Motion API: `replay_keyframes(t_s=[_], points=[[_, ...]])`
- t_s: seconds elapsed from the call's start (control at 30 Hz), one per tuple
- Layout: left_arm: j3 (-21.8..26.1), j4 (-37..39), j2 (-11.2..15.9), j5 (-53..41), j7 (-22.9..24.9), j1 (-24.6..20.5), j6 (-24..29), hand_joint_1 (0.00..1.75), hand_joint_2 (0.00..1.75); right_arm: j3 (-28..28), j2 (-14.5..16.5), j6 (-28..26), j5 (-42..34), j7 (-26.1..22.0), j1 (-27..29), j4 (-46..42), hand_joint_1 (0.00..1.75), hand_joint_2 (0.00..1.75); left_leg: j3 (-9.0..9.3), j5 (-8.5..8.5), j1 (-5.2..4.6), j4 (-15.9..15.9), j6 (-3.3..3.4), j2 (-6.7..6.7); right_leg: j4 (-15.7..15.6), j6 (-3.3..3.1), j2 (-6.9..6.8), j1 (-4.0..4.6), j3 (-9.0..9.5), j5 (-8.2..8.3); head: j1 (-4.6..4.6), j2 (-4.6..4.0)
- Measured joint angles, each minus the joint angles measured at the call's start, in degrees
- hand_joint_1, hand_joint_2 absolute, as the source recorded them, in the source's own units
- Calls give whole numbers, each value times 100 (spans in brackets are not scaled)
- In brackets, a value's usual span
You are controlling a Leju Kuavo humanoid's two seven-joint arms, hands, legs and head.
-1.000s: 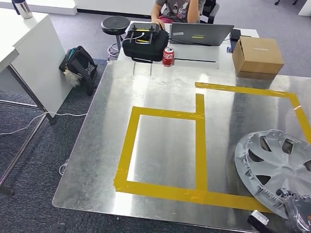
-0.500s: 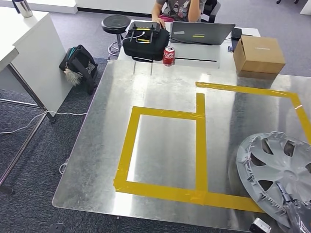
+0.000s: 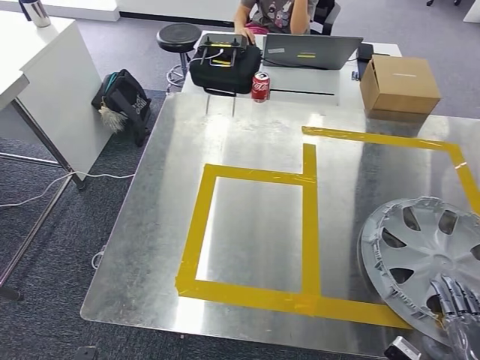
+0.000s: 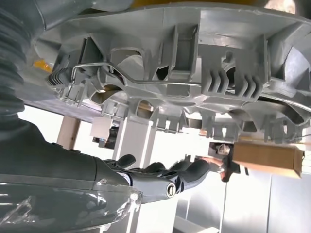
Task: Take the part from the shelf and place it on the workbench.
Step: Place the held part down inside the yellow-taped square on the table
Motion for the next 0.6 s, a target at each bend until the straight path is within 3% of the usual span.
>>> replay_keyframes(t_s=[0.2, 0.37, 0.47, 0.6], points=[[1, 0, -2, 48, -1, 11, -2, 0, 0, -254, 300, -295, -183, -191, -77, -125, 0, 175, -1, 0, 0, 0, 0, 0, 1, 0, 0, 0, -2, 0, 1, 0], [16, 0, -4, 113, -52, 29, -26, 0, 0, -298, 669, -305, -880, -742, -74, -458, 0, 175, -3, 0, -7, 0, 0, 0, -2, 2, 0, -6, -2, 1, 0, 0], [22, 0, -4, 129, -70, 44, -30, 0, 0, -113, 938, -364, -1226, -940, -4, -798, 0, 175, -10, -1, -11, 0, 2, 0, -2, 3, 0, -11, -2, 0, -1, 0], [28, 0, -4, 134, -74, 53, -18, 0, 0, 435, 1095, -603, -1467, -776, 174, -1167, 0, 175, -13, -3, -31, 1, 13, -1, -4, 21, 0, -30, -3, 1, -2, 0]])
